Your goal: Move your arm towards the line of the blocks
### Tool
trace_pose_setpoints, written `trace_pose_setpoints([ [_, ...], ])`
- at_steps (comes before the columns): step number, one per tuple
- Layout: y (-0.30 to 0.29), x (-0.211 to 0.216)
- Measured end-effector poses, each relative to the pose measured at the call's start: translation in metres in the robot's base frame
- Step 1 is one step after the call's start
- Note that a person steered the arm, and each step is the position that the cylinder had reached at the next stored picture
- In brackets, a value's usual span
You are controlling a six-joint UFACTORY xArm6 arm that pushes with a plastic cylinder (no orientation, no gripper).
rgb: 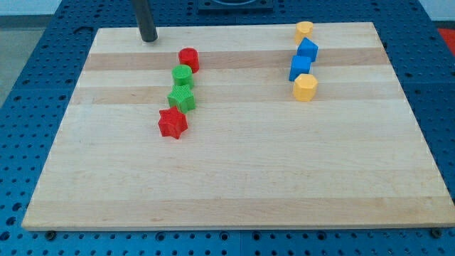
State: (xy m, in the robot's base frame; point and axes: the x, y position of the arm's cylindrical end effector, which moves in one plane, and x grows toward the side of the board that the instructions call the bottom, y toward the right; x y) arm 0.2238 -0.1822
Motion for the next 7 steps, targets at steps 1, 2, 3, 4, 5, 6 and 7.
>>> trace_pose_setpoints([
  [1,0.011,0.006],
  [2,0.045,0.015],
  [3,0.086,0.016],
  [4,0.095,0.018],
  [5,0.095,0.018],
  [6,0.091,0.018],
  [7,0.090,0.033],
])
